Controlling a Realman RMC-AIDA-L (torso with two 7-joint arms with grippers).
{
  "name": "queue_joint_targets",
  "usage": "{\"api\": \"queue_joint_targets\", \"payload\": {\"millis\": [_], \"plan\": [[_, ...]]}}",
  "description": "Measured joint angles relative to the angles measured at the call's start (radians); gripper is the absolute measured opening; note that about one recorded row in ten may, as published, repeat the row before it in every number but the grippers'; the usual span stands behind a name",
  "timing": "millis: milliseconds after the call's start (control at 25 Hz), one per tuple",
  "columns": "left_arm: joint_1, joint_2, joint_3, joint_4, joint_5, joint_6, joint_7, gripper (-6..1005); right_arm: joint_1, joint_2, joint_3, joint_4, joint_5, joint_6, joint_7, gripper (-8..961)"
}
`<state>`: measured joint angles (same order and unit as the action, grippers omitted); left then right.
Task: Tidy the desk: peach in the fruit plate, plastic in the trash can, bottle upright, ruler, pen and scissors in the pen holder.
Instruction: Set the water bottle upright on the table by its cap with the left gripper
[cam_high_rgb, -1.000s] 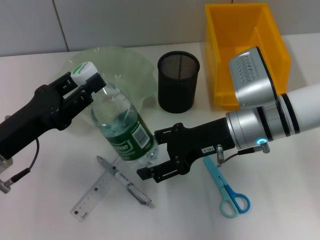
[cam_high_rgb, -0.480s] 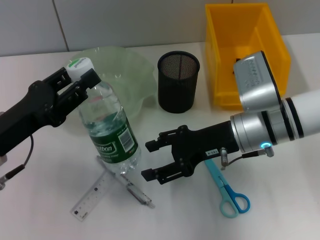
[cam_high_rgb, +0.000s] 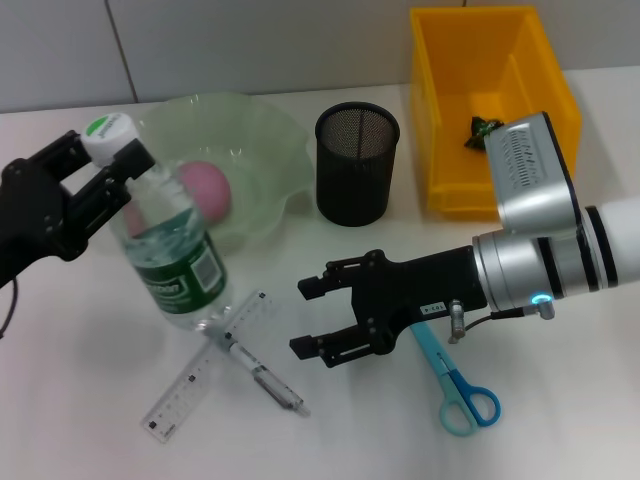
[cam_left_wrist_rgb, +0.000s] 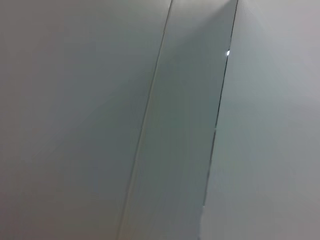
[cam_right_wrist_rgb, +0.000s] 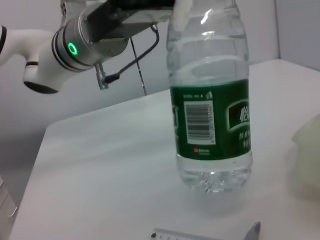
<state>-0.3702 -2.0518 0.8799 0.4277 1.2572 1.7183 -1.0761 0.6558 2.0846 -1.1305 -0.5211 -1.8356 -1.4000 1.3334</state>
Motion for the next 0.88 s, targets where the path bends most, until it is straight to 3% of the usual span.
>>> {"api": "queue_joint_targets", "payload": {"millis": [360, 880], "plan": [[0.029, -0.009, -0.046, -0.010, 0.001, -0.044, 0.165, 458, -0.084, 0.000, -0.003, 0.004, 0.149, -0.005, -0.178, 772], [0.016, -0.016, -0.061, -0.068, 0.001, -0.137, 0.272, 459, -0.095, 0.001, -0.002, 0.019, 0.151, 0.024, -0.211, 772]]}}
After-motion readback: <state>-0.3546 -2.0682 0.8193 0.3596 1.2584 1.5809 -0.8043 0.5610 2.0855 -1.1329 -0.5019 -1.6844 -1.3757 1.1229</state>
